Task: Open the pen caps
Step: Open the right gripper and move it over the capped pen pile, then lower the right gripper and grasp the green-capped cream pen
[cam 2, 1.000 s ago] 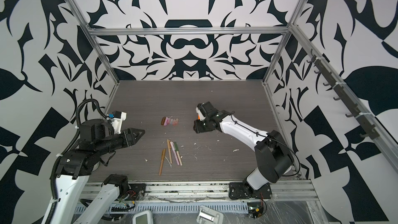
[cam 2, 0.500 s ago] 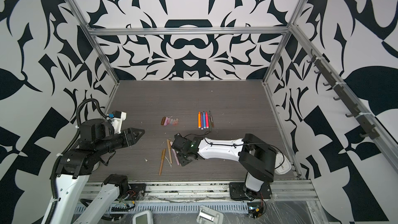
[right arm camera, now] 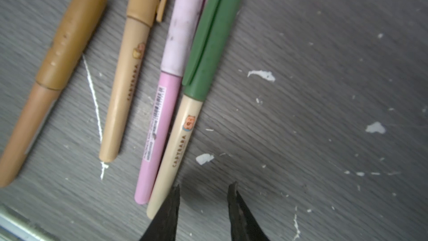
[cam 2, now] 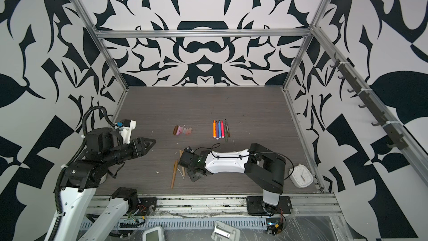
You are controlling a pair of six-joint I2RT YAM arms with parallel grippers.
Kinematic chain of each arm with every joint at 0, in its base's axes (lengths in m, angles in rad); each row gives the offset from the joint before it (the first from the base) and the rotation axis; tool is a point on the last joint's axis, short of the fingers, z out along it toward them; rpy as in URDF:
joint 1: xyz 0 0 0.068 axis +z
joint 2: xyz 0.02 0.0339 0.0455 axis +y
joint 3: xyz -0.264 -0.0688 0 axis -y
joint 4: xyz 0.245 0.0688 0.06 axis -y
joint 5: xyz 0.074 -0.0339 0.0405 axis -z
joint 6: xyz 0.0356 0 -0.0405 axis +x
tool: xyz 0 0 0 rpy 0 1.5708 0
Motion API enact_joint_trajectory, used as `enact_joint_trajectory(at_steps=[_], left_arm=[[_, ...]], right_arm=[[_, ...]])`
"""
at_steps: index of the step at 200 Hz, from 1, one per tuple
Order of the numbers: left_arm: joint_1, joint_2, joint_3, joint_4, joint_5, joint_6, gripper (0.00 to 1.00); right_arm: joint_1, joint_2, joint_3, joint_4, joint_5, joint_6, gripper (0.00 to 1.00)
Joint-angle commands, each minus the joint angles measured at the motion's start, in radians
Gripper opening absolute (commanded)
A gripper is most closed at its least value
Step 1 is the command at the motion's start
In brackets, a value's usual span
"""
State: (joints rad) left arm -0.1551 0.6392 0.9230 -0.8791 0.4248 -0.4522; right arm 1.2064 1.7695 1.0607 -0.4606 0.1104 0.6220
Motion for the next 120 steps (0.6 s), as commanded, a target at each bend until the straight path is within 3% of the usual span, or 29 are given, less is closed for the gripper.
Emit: enact_joint_trajectory(at_steps=[1,120], left_arm=[[0.004,-0.003,-0.015,-0.012,-0.003,0.001,0.47],[0.005,-0.001,-0.015,-0.012,-0.003,0.001,0.47]], right_arm=[[0.009,-0.061,0.029,0.006,0.026,0.01,0.37],[0.013,0.022,0.074,-0.032,0.025,0.016,0.37]])
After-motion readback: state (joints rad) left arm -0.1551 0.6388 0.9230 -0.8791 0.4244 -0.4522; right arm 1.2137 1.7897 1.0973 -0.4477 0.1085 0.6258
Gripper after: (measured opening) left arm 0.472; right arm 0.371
